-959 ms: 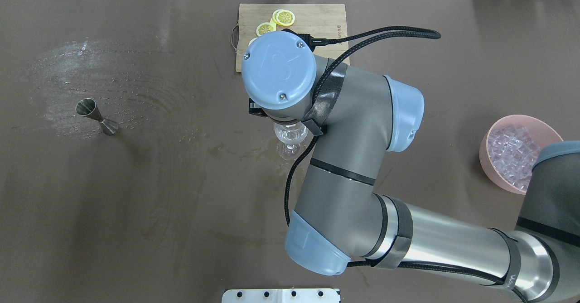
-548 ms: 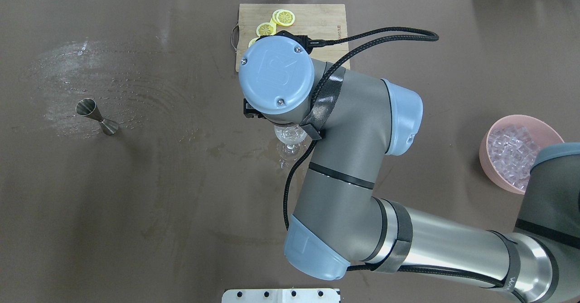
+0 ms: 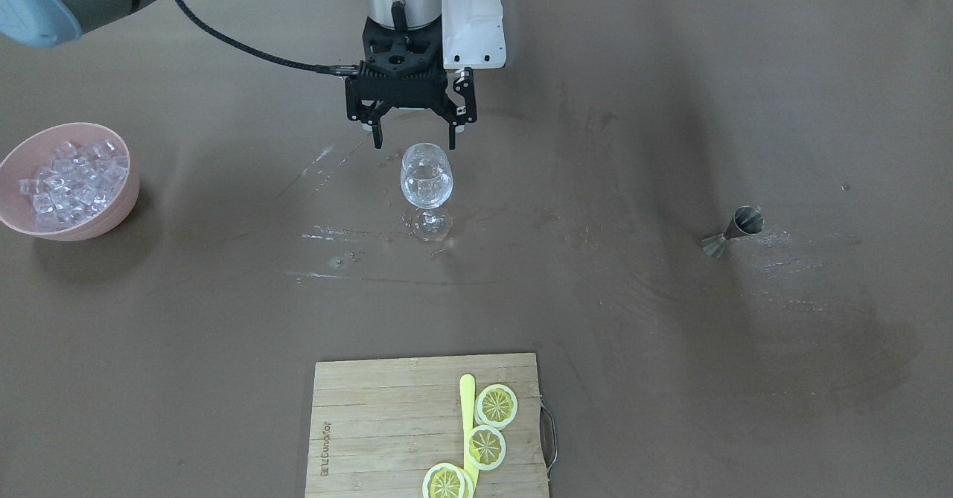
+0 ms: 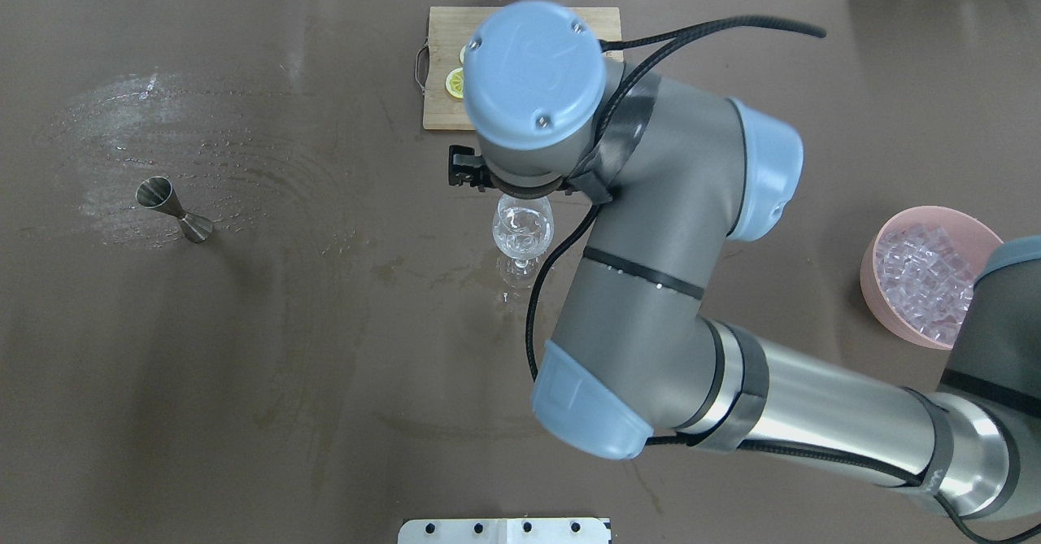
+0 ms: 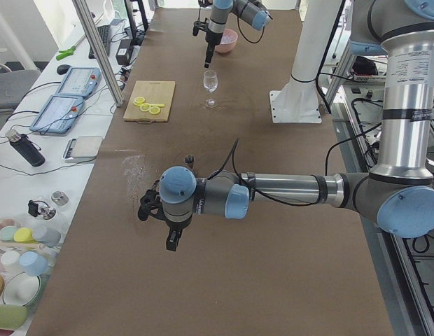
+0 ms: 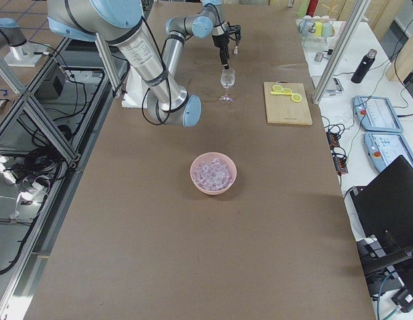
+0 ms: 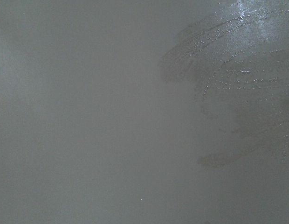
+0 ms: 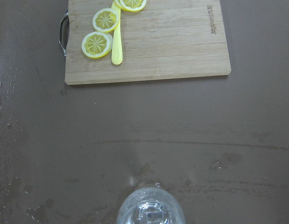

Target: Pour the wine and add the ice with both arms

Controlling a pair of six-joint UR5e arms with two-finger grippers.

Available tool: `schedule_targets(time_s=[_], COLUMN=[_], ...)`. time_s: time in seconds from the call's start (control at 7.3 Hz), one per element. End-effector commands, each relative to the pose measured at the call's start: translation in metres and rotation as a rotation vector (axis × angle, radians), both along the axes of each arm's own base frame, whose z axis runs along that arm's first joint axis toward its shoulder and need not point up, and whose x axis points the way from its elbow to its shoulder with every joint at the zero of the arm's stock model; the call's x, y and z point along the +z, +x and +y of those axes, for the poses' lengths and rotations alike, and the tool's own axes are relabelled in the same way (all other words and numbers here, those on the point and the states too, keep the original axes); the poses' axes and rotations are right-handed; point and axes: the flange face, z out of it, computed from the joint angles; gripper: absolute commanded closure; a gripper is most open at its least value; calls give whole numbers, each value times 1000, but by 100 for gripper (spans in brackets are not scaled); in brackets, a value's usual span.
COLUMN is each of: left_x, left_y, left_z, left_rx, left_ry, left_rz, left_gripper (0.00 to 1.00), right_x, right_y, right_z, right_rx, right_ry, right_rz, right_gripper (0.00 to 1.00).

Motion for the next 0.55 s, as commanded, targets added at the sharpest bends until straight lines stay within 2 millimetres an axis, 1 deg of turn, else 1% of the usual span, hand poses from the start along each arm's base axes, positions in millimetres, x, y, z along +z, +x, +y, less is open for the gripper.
schedule_targets(time_s=[0.0,0.14,0.27,0.41], left_x=[6,10,17,38], left_y=[3,6,7,8], left_z=[3,6,13,38], left_rx=[-89,-87,-86,-82], left_ry=[-144,-179,-198,-212], left_rz=[23,23,23,24], left_gripper=[1,1,1,1], right_x=[41,70,103,136], right_y=[69,95,133,176], right_z=[-57,-76,-98,-116], right_rx=[-69,-100,-149,-222], right_ry=[-13,6,17,51], right_rz=[14,42,64,63], right_gripper=[0,0,0,0])
